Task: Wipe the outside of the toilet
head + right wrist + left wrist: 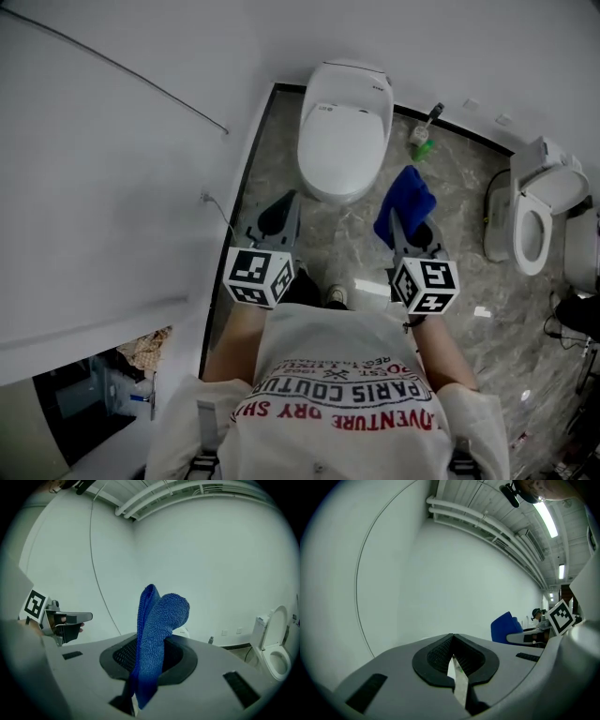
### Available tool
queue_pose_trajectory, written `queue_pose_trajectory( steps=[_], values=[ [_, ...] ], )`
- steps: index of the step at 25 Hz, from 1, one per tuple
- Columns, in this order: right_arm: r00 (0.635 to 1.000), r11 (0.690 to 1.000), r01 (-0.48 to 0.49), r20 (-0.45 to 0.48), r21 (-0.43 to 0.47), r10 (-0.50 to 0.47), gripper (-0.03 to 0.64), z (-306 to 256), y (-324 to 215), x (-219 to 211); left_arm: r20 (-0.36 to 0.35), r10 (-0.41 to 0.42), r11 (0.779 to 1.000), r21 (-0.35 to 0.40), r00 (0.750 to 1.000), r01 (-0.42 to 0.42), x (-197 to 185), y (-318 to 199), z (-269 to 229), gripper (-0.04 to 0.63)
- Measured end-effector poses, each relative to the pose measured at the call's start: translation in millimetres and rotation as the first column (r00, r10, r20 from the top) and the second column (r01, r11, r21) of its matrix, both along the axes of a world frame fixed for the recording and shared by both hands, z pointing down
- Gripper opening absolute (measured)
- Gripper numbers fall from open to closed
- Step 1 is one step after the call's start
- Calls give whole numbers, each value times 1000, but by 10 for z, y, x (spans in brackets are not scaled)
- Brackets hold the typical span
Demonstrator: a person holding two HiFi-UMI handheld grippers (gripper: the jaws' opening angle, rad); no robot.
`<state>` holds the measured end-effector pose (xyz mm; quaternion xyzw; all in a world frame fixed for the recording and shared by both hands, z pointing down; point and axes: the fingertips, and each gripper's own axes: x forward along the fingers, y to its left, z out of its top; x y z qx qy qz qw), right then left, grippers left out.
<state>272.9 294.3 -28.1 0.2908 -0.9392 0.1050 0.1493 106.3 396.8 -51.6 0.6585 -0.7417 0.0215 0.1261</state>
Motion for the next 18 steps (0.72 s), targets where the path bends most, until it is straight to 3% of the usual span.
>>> queue_pose_trajectory(
  steps=[9,18],
  values=[
    [995,995,-94,-44,-28,92,77,259,-1624,-1016,-43,80,996,-29,996,-81,-1134,-1708,300,8],
    [971,968,-230,-94,-102,220,77,456,-3050,-2117,-117,181,981,-54,976,-188,-2338,-3323,538,8]
  ],
)
